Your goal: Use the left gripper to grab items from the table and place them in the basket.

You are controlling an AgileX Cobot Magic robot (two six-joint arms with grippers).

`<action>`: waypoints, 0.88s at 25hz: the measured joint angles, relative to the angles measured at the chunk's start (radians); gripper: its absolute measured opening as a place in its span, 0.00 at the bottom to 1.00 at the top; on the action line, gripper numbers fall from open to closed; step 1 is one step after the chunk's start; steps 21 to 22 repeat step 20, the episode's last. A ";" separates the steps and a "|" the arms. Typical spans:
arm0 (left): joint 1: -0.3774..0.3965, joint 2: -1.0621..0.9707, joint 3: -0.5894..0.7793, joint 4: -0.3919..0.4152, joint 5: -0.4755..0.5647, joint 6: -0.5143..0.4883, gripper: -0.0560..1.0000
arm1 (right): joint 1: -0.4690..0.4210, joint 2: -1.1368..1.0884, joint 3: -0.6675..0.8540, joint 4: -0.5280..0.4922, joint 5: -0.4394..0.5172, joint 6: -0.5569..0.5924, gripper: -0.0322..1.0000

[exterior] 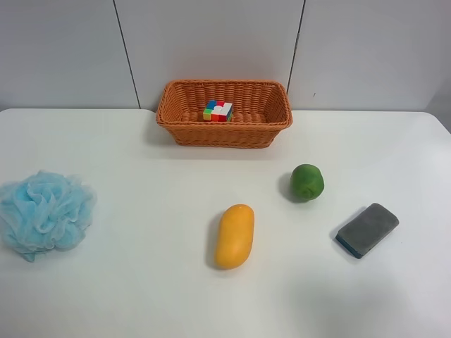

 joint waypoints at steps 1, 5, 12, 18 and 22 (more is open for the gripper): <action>0.000 0.000 0.000 0.000 0.000 0.000 0.99 | 0.000 0.000 0.000 0.000 0.000 0.000 0.99; 0.000 0.000 0.000 0.000 0.000 0.000 0.99 | 0.000 0.000 0.000 0.000 0.000 0.000 0.99; 0.000 0.000 0.000 0.000 0.000 0.000 0.99 | 0.000 0.000 0.000 0.000 0.000 0.000 0.99; 0.000 0.000 0.000 0.000 0.000 0.000 0.99 | 0.000 0.000 0.000 0.000 0.000 0.000 0.99; 0.000 0.000 0.000 0.000 0.000 0.000 0.99 | 0.000 0.000 0.000 0.000 0.000 0.000 0.99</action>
